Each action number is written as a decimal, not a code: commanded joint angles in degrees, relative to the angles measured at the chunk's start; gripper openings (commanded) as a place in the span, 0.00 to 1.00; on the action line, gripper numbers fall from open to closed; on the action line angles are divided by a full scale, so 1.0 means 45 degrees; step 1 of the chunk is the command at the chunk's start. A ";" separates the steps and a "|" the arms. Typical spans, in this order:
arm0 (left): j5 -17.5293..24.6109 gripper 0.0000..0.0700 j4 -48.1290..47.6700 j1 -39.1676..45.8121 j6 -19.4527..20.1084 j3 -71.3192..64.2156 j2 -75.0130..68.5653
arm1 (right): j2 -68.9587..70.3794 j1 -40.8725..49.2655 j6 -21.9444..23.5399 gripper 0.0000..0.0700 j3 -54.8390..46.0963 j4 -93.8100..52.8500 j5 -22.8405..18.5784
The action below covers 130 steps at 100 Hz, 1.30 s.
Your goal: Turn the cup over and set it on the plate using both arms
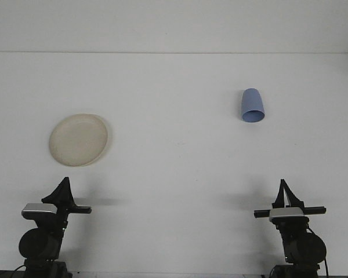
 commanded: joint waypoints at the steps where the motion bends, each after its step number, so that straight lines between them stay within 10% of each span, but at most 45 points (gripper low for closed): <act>1: -0.0063 0.02 0.0121 0.0000 -0.0005 -0.0253 -0.0024 | -0.0005 0.0029 0.0282 0.00 -0.0024 0.0194 -0.0126; 40: -0.0063 0.02 0.0121 0.0000 0.0000 -0.0253 -0.0024 | -0.0005 0.0019 0.7397 0.00 0.0117 0.0447 -0.0753; 76: -0.0063 0.02 0.0121 0.0000 -0.0005 -0.0253 -0.0024 | 0.4274 0.0015 0.6834 0.02 0.5693 -0.1399 -0.0102; 95: -0.0063 0.02 0.0121 0.0000 -0.0005 -0.0253 -0.0024 | 0.8272 0.0015 0.5595 0.82 0.8884 -0.1661 -0.0136; 130: -0.0063 0.02 0.0121 0.0000 -0.0005 -0.0253 -0.0024 | 1.4222 -0.0034 0.3988 0.82 1.0360 0.0831 -0.0097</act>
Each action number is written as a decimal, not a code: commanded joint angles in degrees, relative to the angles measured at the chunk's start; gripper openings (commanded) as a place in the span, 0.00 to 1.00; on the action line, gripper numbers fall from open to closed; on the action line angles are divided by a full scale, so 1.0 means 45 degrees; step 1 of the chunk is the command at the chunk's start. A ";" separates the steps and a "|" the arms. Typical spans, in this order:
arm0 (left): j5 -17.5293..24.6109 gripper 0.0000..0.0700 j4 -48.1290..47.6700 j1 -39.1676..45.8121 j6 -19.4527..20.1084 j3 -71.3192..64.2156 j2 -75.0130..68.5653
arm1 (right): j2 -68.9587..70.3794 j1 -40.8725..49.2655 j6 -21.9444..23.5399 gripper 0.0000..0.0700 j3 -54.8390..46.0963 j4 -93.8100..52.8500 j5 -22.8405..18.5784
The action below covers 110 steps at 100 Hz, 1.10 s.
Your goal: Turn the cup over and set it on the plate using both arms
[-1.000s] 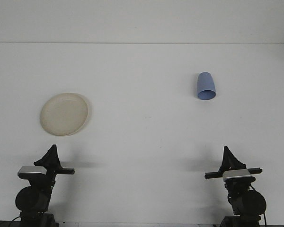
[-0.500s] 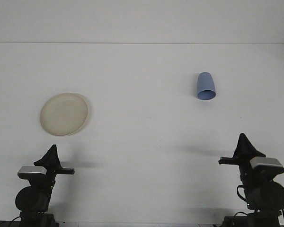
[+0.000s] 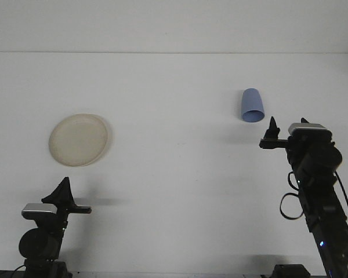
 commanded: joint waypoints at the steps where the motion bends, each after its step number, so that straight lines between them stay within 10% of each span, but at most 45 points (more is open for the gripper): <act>1: -0.0068 0.02 0.0121 0.0000 -0.0005 -0.0253 -0.0024 | 0.1122 -0.0024 -0.0418 0.82 0.0107 0.0651 0.0049; 90: -0.0068 0.02 0.0121 0.0000 0.0000 -0.0253 -0.0024 | 1.1336 -0.1025 -0.2739 0.81 0.2307 0.7752 -0.0248; 110: -0.0068 0.02 0.0121 0.0000 0.0000 -0.0253 -0.0024 | 1.2259 -0.1020 -0.2739 0.57 0.3337 0.7655 -0.0461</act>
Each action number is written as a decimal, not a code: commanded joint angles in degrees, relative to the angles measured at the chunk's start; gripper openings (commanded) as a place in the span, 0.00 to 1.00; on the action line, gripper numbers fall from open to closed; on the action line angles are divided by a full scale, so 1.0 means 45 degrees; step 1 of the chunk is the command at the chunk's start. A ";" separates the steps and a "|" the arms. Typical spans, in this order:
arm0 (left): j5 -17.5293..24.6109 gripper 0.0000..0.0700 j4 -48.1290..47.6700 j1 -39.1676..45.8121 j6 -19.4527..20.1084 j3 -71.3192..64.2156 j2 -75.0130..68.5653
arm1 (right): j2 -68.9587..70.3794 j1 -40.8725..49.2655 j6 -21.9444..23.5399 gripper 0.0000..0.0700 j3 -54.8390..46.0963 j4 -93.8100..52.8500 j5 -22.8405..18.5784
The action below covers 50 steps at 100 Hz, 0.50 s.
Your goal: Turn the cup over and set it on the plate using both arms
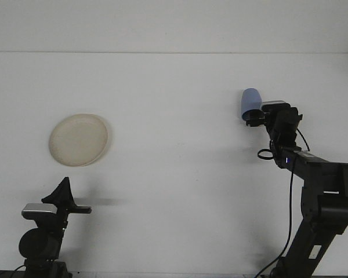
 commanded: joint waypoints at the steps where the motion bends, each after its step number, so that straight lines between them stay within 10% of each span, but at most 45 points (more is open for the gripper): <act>1: -0.0063 0.02 0.0126 0.0000 -0.0005 -0.0253 -0.0024 | 0.0471 0.0000 -0.0092 0.56 0.0345 0.0117 -0.0214; 19: -0.0063 0.02 0.0126 0.0000 -0.0005 -0.0253 -0.0024 | 0.0588 0.0000 -0.0087 0.01 0.0476 0.0160 -0.0617; 50: -0.0063 0.02 0.0126 0.0000 0.0000 -0.0253 -0.0024 | -0.0763 -0.0010 0.1243 0.00 0.0476 -0.1409 -0.0714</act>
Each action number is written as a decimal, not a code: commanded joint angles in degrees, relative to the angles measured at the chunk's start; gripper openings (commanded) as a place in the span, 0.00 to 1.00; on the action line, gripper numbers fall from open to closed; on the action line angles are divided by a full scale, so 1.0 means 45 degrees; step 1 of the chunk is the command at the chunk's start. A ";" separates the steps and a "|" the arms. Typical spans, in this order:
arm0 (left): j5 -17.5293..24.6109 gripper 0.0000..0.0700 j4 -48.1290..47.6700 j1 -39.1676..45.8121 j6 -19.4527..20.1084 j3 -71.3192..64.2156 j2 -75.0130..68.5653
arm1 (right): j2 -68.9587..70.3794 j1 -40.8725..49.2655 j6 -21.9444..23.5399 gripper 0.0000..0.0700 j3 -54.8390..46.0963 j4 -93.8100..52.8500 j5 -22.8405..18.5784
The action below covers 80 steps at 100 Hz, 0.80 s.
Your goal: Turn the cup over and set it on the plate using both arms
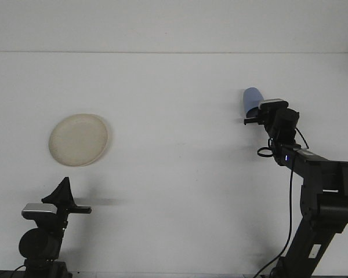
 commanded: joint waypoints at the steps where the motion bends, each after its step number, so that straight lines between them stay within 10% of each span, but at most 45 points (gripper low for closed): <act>1: -0.0068 0.02 0.0121 0.0000 -0.0005 -0.0253 -0.0024 | -0.0631 -0.0015 0.0933 0.00 0.0209 -0.0505 -0.0010; 43: -0.0068 0.02 0.0121 0.0000 0.0141 -0.0253 -0.0024 | -0.6353 0.0005 0.4911 0.00 0.0209 -0.5591 -0.3701; 80: -0.0068 0.02 0.0121 0.0000 0.0131 -0.0253 -0.0024 | -0.8767 0.2506 0.2565 0.00 0.1545 -1.2512 -0.4862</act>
